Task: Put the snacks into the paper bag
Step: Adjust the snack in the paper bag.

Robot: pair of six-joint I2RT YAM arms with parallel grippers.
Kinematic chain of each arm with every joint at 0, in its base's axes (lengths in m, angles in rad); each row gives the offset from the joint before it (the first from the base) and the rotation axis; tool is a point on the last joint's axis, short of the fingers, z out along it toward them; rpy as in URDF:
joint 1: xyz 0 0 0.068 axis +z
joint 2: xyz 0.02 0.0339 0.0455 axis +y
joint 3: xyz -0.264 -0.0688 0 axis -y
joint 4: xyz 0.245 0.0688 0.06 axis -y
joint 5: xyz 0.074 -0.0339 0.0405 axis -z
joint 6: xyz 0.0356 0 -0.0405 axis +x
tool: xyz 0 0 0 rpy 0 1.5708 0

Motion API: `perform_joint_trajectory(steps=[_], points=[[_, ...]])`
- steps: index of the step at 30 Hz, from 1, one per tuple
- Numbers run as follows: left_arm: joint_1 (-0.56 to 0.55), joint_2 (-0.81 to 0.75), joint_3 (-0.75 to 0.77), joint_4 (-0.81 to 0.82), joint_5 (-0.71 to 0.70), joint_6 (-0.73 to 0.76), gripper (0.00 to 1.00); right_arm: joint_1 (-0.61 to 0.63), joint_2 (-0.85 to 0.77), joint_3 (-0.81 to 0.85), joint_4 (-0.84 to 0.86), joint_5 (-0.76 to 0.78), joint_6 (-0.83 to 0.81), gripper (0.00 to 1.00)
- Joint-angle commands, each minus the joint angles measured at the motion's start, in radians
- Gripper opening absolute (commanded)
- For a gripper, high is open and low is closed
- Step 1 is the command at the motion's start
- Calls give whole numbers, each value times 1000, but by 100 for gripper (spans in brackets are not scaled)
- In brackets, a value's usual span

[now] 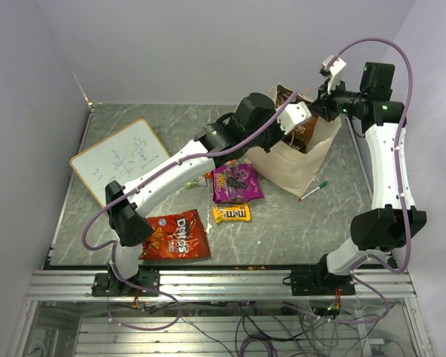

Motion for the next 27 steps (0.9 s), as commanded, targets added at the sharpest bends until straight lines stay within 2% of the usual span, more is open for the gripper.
perform_joint_trajectory(steps=[1, 4, 7, 12, 16, 23, 27], points=[[1, -42, -15, 40, 11, -13, 7, -1, -14, -7, 78, -66, -23, 0], [0, -42, -16, 41, 12, -15, 7, 1, -38, -63, 79, -133, -98, 0], [1, -43, -18, 41, 12, -17, 7, 4, -38, -94, -6, -171, -188, 0], [1, -39, -2, 35, 16, -21, 7, 4, -10, -130, -149, -110, -243, 0], [1, -42, 0, 33, 18, -19, 7, 9, -21, -210, -150, -98, -199, 0], [1, -38, -8, 41, 8, -17, 7, 69, 1, -223, -173, -115, -73, 0], [0, -24, 10, 36, 6, -14, 7, 106, 22, -207, -162, -115, 6, 7]])
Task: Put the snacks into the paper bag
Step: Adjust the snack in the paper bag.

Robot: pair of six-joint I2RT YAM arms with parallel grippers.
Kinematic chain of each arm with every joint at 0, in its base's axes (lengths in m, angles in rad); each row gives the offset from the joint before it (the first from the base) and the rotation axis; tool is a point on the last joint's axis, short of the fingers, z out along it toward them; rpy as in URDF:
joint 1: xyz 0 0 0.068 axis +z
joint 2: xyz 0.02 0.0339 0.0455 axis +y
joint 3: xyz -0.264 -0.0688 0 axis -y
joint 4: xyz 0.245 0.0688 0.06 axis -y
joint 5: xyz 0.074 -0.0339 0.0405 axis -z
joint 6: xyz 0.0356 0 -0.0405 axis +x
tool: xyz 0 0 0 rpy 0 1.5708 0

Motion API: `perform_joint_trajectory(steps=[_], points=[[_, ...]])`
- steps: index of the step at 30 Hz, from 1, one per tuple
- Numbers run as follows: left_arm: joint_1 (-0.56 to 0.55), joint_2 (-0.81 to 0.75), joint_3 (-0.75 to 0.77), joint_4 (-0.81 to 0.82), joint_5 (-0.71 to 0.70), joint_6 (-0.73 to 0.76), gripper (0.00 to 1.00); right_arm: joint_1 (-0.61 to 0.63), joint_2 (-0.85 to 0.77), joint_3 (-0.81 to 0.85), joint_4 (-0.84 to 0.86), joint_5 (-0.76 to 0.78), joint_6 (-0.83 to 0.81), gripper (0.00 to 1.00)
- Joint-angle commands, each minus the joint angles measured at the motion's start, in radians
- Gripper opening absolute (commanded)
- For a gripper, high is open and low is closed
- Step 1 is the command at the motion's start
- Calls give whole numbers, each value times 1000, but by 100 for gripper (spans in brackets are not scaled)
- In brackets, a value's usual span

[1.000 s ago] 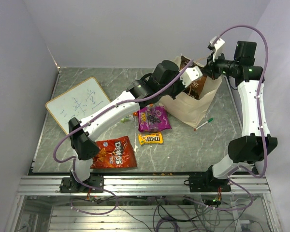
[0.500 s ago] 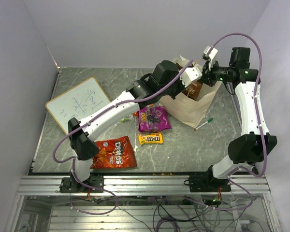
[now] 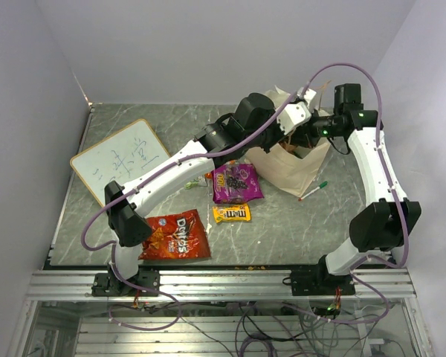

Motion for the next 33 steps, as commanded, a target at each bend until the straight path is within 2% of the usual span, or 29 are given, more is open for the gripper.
perform_joint_trajectory(steps=[1, 6, 11, 18, 20, 28, 33], points=[[1, -12, 26, 26, 4, -9, 7, 37, 37, 17, -26, -12, 114, 8], [1, 4, 57, 23, -3, -5, 7, 44, 86, 54, -79, -4, 141, 18], [2, 29, 89, 17, -12, -2, 7, 45, 116, 103, -175, -106, 117, 29], [4, 38, 101, 15, -1, -9, 7, 44, 87, 160, -196, -174, 147, 39], [5, 33, 87, 20, -1, -8, 7, 45, 76, 173, -187, -161, 158, 42], [5, 16, 57, 31, -9, 1, 7, 44, 37, 256, -173, -25, 186, 81], [5, 10, 51, 31, -7, 2, 7, 44, -8, 288, -142, 79, 218, 84]])
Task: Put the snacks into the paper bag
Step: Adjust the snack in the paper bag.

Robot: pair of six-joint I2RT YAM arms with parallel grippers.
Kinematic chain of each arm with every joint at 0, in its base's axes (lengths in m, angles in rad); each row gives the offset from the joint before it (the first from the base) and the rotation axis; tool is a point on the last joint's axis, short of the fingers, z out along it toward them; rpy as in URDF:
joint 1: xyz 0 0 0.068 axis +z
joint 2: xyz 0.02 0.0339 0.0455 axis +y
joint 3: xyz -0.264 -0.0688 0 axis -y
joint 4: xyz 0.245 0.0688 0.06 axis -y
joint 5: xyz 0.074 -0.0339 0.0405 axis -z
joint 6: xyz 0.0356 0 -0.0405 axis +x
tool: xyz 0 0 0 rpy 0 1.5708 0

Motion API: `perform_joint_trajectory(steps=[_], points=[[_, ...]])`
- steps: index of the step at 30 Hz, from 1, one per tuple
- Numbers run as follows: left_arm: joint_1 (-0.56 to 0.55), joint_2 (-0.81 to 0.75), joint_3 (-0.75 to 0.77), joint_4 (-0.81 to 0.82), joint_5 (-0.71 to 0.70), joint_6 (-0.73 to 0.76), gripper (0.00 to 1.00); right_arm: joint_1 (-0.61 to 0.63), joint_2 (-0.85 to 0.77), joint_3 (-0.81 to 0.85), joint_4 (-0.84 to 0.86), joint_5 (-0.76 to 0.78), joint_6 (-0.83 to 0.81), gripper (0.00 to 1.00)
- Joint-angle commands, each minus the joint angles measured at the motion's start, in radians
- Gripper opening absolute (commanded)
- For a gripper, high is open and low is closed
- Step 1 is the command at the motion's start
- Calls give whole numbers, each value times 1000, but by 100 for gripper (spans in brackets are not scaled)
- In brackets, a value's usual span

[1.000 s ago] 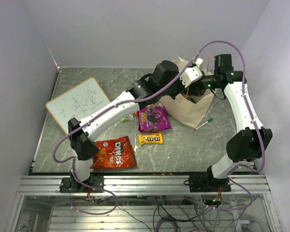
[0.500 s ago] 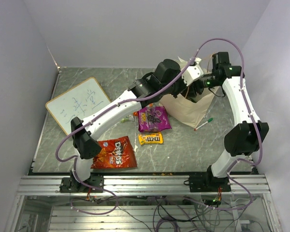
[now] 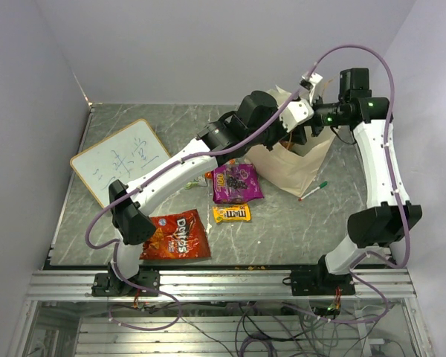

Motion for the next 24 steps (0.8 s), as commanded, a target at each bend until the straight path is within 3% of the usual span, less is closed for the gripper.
perform_joint_trajectory(steps=[1, 9, 14, 20, 24], points=[[5, -28, -8, 38, -7, 3, 7, 4, -76, 40, 35, 126, 48, 84], [6, -39, -21, 43, -10, 6, 7, 3, -162, 3, 103, 189, 99, 82], [7, -41, -24, 43, -5, 2, 7, 2, -140, 1, 144, 181, 159, 67], [6, -44, -26, 44, -3, -1, 7, 14, -45, 35, 152, 170, 195, 60], [6, -44, -29, 46, -4, 0, 7, 38, 1, 27, 152, 167, 210, 48]])
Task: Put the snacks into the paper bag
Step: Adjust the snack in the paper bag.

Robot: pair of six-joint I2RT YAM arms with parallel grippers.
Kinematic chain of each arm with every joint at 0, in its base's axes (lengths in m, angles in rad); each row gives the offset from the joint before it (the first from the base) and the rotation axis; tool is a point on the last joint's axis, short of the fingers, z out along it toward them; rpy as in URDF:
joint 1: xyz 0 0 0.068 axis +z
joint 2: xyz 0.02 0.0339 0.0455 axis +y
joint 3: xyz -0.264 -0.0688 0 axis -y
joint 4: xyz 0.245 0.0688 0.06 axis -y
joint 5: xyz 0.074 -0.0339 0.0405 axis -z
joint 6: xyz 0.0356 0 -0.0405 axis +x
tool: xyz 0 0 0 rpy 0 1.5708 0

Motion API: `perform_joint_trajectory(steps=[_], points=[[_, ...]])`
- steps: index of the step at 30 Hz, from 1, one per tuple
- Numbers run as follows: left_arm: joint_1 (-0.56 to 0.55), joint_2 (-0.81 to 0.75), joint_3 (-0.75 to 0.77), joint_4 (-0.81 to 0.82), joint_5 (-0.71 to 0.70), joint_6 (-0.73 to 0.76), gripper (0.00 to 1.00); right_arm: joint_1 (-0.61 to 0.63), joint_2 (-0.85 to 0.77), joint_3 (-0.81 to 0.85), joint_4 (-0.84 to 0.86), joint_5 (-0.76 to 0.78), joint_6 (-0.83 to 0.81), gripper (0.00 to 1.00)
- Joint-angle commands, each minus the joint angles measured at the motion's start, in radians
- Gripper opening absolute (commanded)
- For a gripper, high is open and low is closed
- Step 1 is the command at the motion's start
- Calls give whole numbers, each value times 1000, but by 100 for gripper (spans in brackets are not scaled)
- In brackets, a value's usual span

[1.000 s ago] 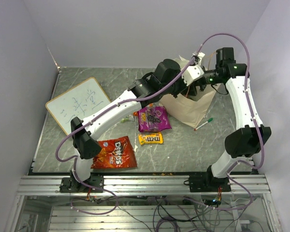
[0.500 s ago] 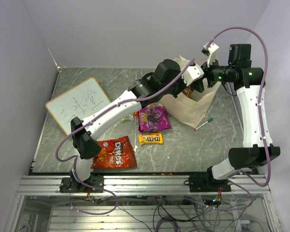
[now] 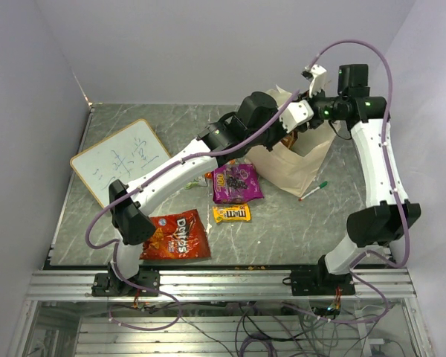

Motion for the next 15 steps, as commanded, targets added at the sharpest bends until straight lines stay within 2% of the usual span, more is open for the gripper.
perform_joint_trajectory(steps=[1, 3, 5, 6, 15], points=[[5, -41, -15, 32, -5, 0, 7, 31, 43, 18, 6, -3, 38, 42], [5, -38, -13, 32, -5, 1, 7, 39, 56, 12, -12, 10, 38, 27], [6, -35, -11, 31, -3, 0, 7, 42, 55, -10, -27, 35, 27, 7], [6, -35, -11, 31, -3, 0, 7, 46, 51, -23, -38, 44, 19, 1], [5, -36, -19, 34, -8, 3, 7, 91, 47, -119, -162, 141, -30, 0]])
